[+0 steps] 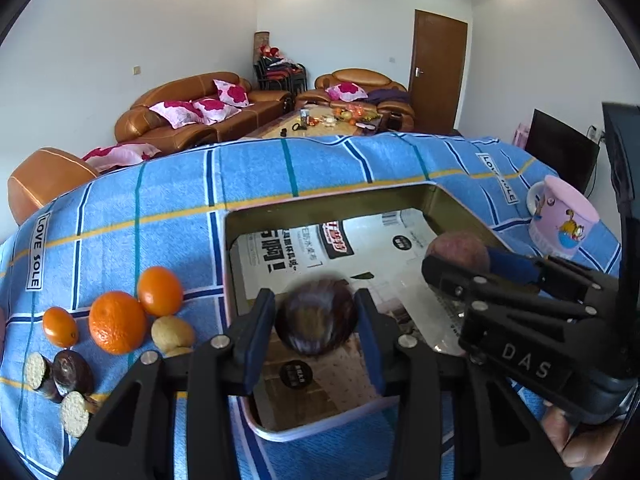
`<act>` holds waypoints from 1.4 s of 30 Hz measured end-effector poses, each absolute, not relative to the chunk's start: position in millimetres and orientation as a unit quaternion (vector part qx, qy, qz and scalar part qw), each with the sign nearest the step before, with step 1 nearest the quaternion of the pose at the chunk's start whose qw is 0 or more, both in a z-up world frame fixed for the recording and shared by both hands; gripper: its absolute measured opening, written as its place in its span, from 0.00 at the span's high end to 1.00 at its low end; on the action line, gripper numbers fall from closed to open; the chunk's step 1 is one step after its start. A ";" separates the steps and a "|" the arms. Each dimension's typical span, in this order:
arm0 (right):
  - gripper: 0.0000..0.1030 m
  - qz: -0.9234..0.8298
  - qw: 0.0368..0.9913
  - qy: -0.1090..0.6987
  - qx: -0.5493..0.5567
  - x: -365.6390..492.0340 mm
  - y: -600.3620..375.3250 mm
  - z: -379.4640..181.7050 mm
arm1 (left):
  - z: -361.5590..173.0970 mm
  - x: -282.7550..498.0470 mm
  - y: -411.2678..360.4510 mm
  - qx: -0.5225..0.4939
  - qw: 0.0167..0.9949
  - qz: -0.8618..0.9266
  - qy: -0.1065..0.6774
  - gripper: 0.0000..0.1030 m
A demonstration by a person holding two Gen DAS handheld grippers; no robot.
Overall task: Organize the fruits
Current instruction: 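Open the right tool over the pink tin while the left tool releases the chocolate cake inside, then move both tools back toward the white-topped cakes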
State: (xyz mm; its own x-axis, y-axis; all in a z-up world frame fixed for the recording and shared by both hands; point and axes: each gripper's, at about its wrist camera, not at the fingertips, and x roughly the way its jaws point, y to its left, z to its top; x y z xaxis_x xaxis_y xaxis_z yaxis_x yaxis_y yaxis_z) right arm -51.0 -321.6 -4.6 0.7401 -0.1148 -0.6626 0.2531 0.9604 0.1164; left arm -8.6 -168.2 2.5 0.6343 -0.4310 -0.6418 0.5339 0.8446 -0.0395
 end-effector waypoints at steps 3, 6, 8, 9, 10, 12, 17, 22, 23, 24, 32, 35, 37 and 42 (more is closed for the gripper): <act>0.48 -0.101 0.929 0.342 0.101 -51.6 -320.6 -4.9 | 3.1 -12.3 -168.6 0.089 0.907 -0.250 0.325 0.51; 0.49 -0.094 0.935 0.318 0.125 -58.2 -326.9 0.1 | 5.5 -18.4 -170.3 0.087 0.904 -0.269 0.320 0.28; 0.48 -0.086 0.942 0.292 0.144 -65.0 -330.0 7.4 | 10.0 -28.8 -175.1 0.102 0.910 -0.265 0.300 0.11; 0.46 -0.086 0.945 0.280 0.147 -67.9 -330.2 10.3 | 12.1 -33.7 -176.9 0.113 0.916 -0.258 0.286 0.03; 0.40 -0.088 0.948 0.270 0.147 -70.6 -330.2 13.0 | 14.6 -40.4 -179.2 0.129 0.923 -0.249 0.263 0.01; 0.34 -0.103 0.955 0.242 0.140 -77.3 -329.1 18.2 | 17.8 -46.6 -182.0 0.147 0.928 -0.243 0.242 0.01; 0.33 -0.127 0.959 0.219 0.129 -81.6 -329.8 23.6 | 20.7 -39.2 -176.7 0.134 0.931 -0.230 0.249 0.01; 0.33 -0.147 0.963 0.196 0.115 -86.0 -329.0 25.0 | 27.1 -29.8 -153.8 0.101 0.940 -0.198 0.258 0.01; 0.33 -0.142 0.964 0.194 0.112 -86.0 -327.7 25.7 | 28.4 -28.5 -146.1 0.094 0.943 -0.190 0.257 0.01; 0.33 -0.137 0.966 0.191 0.110 -86.4 -326.6 26.6 | 28.6 -27.8 -139.7 0.089 0.945 -0.183 0.256 0.01; 0.34 -0.127 0.977 0.162 0.065 -94.2 -305.0 31.5 | 24.1 -7.2 -74.8 0.094 0.955 -0.114 0.259 0.00; 0.34 -0.138 0.977 0.156 0.046 -95.9 -297.9 32.9 | 23.0 -3.1 -56.3 0.088 0.956 -0.105 0.258 0.00; 0.34 -0.147 0.977 0.152 0.031 -96.1 -292.6 33.5 | 20.8 -0.8 -46.3 0.085 0.957 -0.101 0.258 0.00; 0.34 -0.144 0.976 0.163 0.014 -94.7 -275.8 34.4 | 15.5 2.1 -31.4 0.083 0.959 -0.094 0.255 0.00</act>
State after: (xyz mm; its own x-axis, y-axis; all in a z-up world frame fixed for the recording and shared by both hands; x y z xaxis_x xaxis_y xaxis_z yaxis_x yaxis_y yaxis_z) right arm -94.7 -275.8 34.4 0.9050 -0.2770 -0.3228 0.2861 0.9580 -0.0199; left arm 2.1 -31.4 15.5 0.8528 -0.1373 -0.5038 0.2215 0.9688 0.1108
